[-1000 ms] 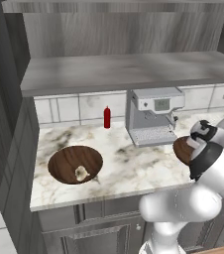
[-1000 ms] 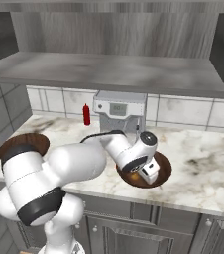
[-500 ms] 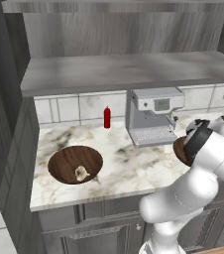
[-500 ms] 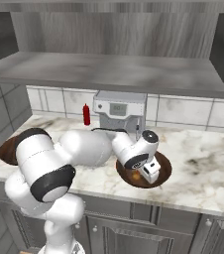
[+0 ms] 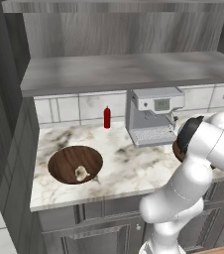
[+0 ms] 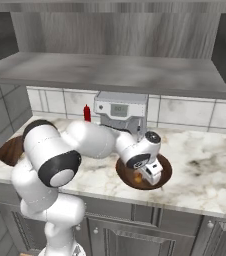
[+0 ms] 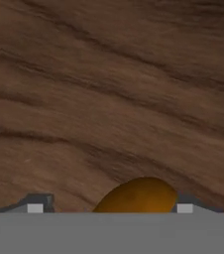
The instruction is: Pick both bowls and place them on the counter. Then place the mushroom in one bowl and place the garlic in the other bowl.
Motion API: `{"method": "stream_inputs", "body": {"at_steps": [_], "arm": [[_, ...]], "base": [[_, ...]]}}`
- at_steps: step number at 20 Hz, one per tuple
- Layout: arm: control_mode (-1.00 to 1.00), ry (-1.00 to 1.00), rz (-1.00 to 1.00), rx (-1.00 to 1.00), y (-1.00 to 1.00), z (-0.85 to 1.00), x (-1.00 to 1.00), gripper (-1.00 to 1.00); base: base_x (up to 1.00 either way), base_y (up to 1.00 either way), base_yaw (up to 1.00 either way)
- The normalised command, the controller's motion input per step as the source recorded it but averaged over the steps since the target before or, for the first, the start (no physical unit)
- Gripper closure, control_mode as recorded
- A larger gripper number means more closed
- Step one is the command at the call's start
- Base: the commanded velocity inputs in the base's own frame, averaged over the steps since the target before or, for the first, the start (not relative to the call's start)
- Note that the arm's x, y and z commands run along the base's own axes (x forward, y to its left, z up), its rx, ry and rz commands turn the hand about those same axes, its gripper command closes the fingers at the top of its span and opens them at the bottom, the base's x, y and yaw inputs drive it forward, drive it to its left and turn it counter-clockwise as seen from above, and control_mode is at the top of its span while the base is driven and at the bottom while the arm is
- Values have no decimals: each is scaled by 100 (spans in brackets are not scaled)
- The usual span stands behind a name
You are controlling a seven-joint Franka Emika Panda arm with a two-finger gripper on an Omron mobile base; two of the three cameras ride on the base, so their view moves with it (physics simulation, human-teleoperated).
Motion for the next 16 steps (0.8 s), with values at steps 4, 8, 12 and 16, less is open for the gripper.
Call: {"method": "stream_inputs", "body": {"at_steps": [4, 8, 12, 16], "arm": [[-100, 0, 0, 0, -23, 27, 0, -100], [-100, 0, -2, 0, -17, 49, -18, -100], [-100, -3, -3, 0, -13, 58, -36, -100], [-100, -2, -3, 0, -6, 44, -62, -100]], "base": [[0, 0, 0], [0, 0, 0], [0, 0, 0], [0, 0, 0]]}}
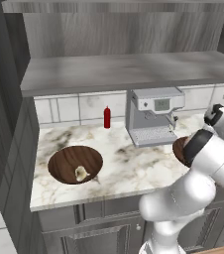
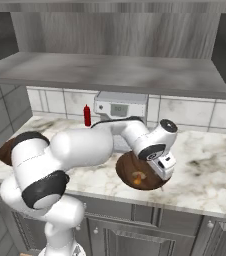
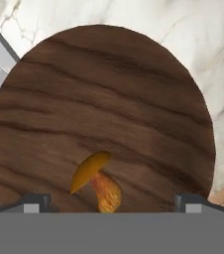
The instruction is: Pick both bowls and place them on the counter. Then place the mushroom in one bowl and place the garlic in the other bowl.
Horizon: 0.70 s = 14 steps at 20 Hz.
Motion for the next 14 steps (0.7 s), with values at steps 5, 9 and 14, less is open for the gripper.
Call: {"method": "stream_inputs", "body": {"at_steps": [5, 9, 14], "arm": [[-100, 0, -8, 0, 9, 0, -97, -100], [-100, 0, -4, 0, 29, 2, -100, -100], [-100, 0, -1, -4, 61, 3, -93, -100]], "base": [[0, 0, 0], [0, 0, 0], [0, 0, 0]]}}
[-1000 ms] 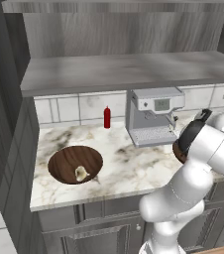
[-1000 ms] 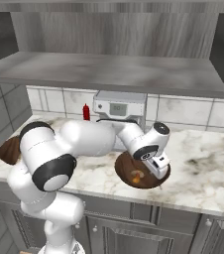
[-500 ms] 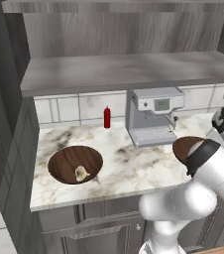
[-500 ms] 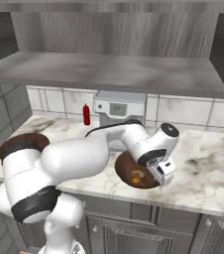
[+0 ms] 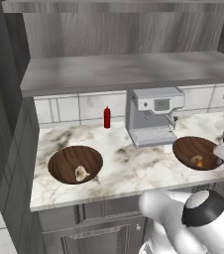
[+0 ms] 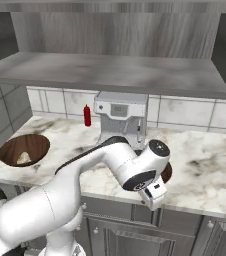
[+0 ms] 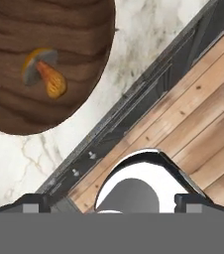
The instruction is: Pick both bowls and place them on the counter. Then place the mushroom in one bowl and place the garlic in the other bowl.
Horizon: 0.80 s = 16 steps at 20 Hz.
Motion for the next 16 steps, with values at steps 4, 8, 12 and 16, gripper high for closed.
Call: {"method": "stream_inputs", "body": {"at_steps": [4, 8, 12, 16], "arm": [[-100, 0, 0, -15, 89, 0, -53, -100], [-100, 1, 4, -20, 96, 0, -6, -100], [-100, 0, 6, -22, 91, 0, 0, -100], [-100, 1, 2, -17, 71, 0, 0, -100]], "base": [[0, 0, 0], [0, 0, 0], [0, 0, 0], [0, 0, 0]]}}
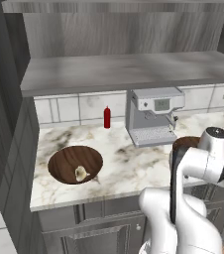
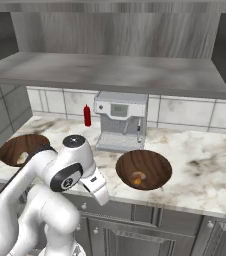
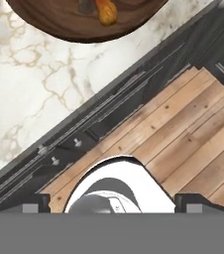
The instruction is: Pick both bowls and place them on the counter. Then place the mushroom in one bowl and place the garlic in the other bowl.
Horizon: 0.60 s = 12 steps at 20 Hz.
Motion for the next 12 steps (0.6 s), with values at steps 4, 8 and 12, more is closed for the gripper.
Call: {"method": "stream_inputs", "body": {"at_steps": [4, 8, 12], "arm": [[-100, 0, 0, -3, 14, 0, 0, -100], [-100, 0, 0, 0, 0, 0, 0, -100], [-100, 0, 0, 0, 0, 0, 0, -100]], "base": [[0, 0, 0], [0, 0, 0], [0, 0, 0]]}}
